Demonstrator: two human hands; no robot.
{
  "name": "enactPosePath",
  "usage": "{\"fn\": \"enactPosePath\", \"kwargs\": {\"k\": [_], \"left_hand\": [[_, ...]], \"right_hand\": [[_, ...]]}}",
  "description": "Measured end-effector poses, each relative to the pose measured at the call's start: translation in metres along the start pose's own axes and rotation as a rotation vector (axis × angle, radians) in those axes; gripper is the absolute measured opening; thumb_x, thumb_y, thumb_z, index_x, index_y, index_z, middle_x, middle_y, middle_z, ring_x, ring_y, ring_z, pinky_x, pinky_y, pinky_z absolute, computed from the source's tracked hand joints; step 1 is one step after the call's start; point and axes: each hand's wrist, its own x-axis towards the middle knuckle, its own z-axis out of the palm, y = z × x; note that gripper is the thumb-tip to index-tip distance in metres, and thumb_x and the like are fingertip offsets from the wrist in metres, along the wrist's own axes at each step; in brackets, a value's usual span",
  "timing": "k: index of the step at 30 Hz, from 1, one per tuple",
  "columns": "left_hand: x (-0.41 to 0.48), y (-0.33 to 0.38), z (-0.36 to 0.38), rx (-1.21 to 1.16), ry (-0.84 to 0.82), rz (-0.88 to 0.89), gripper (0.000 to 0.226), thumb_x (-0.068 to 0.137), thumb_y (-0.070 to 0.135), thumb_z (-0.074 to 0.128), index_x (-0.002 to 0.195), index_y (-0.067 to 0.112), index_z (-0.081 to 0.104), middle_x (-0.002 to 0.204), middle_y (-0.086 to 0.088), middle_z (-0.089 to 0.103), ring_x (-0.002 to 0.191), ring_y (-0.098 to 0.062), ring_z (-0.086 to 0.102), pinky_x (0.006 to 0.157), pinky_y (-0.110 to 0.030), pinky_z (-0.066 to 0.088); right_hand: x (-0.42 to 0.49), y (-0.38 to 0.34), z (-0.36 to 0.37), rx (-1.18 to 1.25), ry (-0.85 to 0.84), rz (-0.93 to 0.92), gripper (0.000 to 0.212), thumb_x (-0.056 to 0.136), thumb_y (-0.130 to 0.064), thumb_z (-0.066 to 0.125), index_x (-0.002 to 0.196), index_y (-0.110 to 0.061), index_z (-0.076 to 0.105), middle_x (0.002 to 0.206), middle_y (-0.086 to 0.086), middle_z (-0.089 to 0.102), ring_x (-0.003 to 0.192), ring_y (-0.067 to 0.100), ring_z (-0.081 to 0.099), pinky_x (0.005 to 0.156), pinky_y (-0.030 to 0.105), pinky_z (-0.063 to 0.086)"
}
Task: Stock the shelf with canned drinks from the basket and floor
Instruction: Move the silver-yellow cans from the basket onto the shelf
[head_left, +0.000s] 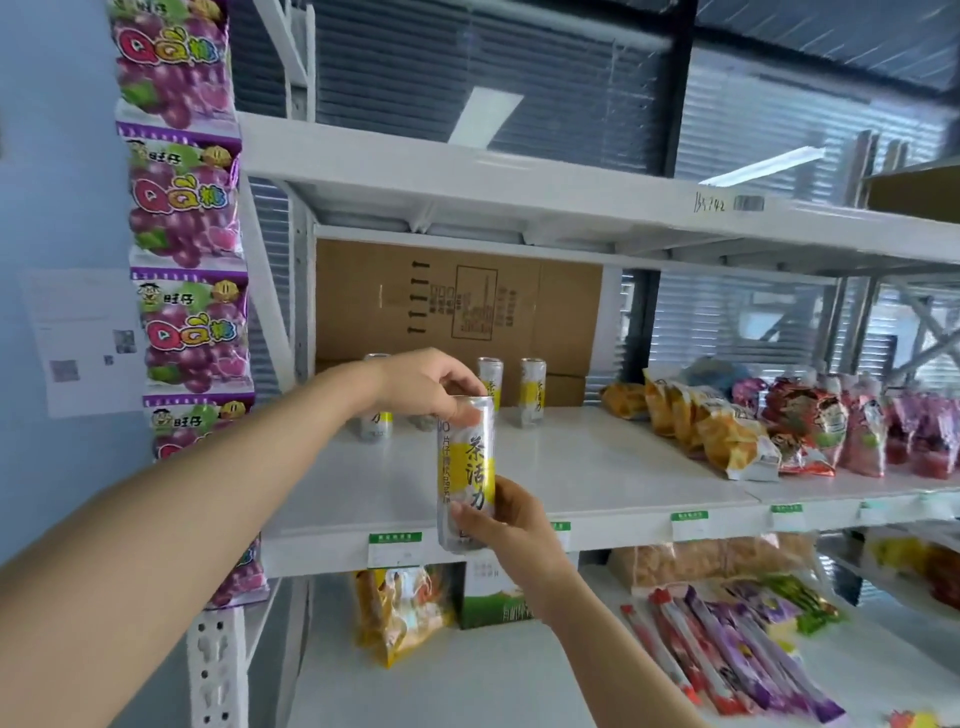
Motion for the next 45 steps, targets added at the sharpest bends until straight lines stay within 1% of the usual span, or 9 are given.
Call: {"fn": "enactPosePath", "kwargs": {"k": [4, 9, 14, 17, 21, 28, 34, 39, 45], "left_hand": [[0.032, -0.026, -0.004, 0.034, 0.026, 0.025, 0.05, 0.085, 0.026, 0.074, 0.132, 0.024, 0.058, 0.124, 0.014, 0.058, 0.115, -0.006, 0.055, 0.102, -0.029, 0.045], [0.06, -0.059, 0.001, 0.082, 0.038, 0.023, 0.056, 0.082, 0.024, 0.076, 0.135, 0.023, 0.055, 0.137, 0.011, 0.054, 0.122, -0.004, 0.05, 0.104, -0.023, 0.037], [0.071, -0.075, 0.0, 0.077, 0.094, -0.003, 0.059, 0.081, 0.023, 0.077, 0.135, 0.019, 0.054, 0.136, 0.007, 0.055, 0.122, -0.006, 0.05, 0.1, -0.02, 0.037], [0.072, -0.075, -0.002, 0.149, 0.137, -0.009, 0.058, 0.078, 0.028, 0.08, 0.131, 0.021, 0.059, 0.131, 0.009, 0.059, 0.12, -0.007, 0.053, 0.095, -0.02, 0.038], [0.078, -0.075, -0.002, 0.329, 0.212, 0.01, 0.05, 0.072, 0.03, 0.083, 0.119, 0.02, 0.069, 0.12, 0.008, 0.066, 0.109, -0.01, 0.058, 0.096, -0.031, 0.045], [0.107, -0.09, 0.005, 0.441, 0.301, -0.005, 0.049, 0.076, 0.028, 0.08, 0.122, 0.017, 0.067, 0.106, 0.003, 0.068, 0.097, -0.013, 0.053, 0.088, -0.035, 0.045], [0.141, -0.115, 0.0, 0.39, 0.341, -0.083, 0.053, 0.075, 0.024, 0.081, 0.125, 0.016, 0.065, 0.123, -0.003, 0.065, 0.116, -0.022, 0.055, 0.087, -0.027, 0.038], [0.169, -0.137, -0.007, 0.363, 0.375, -0.154, 0.055, 0.073, 0.022, 0.083, 0.125, 0.017, 0.065, 0.129, -0.005, 0.063, 0.123, -0.024, 0.052, 0.101, -0.039, 0.042], [0.194, -0.157, -0.013, 0.365, 0.393, -0.194, 0.055, 0.074, 0.019, 0.082, 0.125, 0.017, 0.065, 0.131, -0.007, 0.061, 0.122, -0.025, 0.053, 0.102, -0.041, 0.043]], "right_hand": [[0.052, 0.012, 0.001, -0.088, 0.04, -0.038, 0.025, 0.085, -0.02, 0.074, 0.107, -0.017, 0.063, 0.1, 0.003, 0.072, 0.086, 0.011, 0.069, 0.067, 0.018, 0.054], [0.104, 0.036, 0.004, -0.231, 0.046, -0.01, 0.031, 0.077, -0.028, 0.079, 0.102, -0.022, 0.062, 0.093, 0.001, 0.074, 0.087, 0.022, 0.071, 0.081, 0.046, 0.059], [0.132, 0.045, 0.006, -0.299, 0.049, 0.013, 0.043, 0.062, -0.046, 0.079, 0.097, -0.028, 0.061, 0.09, -0.002, 0.073, 0.083, 0.022, 0.07, 0.078, 0.05, 0.058], [0.145, 0.048, 0.004, -0.342, 0.067, 0.014, 0.055, 0.051, -0.054, 0.077, 0.096, -0.029, 0.057, 0.091, -0.004, 0.071, 0.084, 0.021, 0.069, 0.077, 0.049, 0.058], [0.158, 0.047, 0.005, -0.428, 0.105, -0.012, 0.049, 0.07, -0.033, 0.081, 0.107, -0.026, 0.05, 0.1, -0.003, 0.066, 0.09, 0.02, 0.064, 0.083, 0.042, 0.055], [0.191, 0.053, -0.001, -0.494, 0.123, 0.01, 0.039, 0.074, -0.03, 0.08, 0.102, -0.021, 0.054, 0.093, -0.004, 0.063, 0.075, 0.012, 0.057, 0.056, 0.022, 0.039], [0.234, 0.057, -0.001, -0.493, 0.118, 0.061, 0.042, 0.073, -0.026, 0.08, 0.107, -0.014, 0.057, 0.095, 0.002, 0.065, 0.076, 0.017, 0.058, 0.055, 0.024, 0.042], [0.267, 0.059, 0.002, -0.502, 0.094, 0.076, 0.04, 0.077, -0.023, 0.078, 0.108, -0.011, 0.057, 0.094, 0.002, 0.062, 0.069, 0.012, 0.053, 0.048, 0.021, 0.039], [0.297, 0.066, 0.004, -0.501, 0.089, 0.067, 0.039, 0.079, -0.022, 0.076, 0.11, -0.013, 0.055, 0.096, 0.001, 0.063, 0.078, 0.016, 0.056, 0.051, 0.019, 0.039]]}}
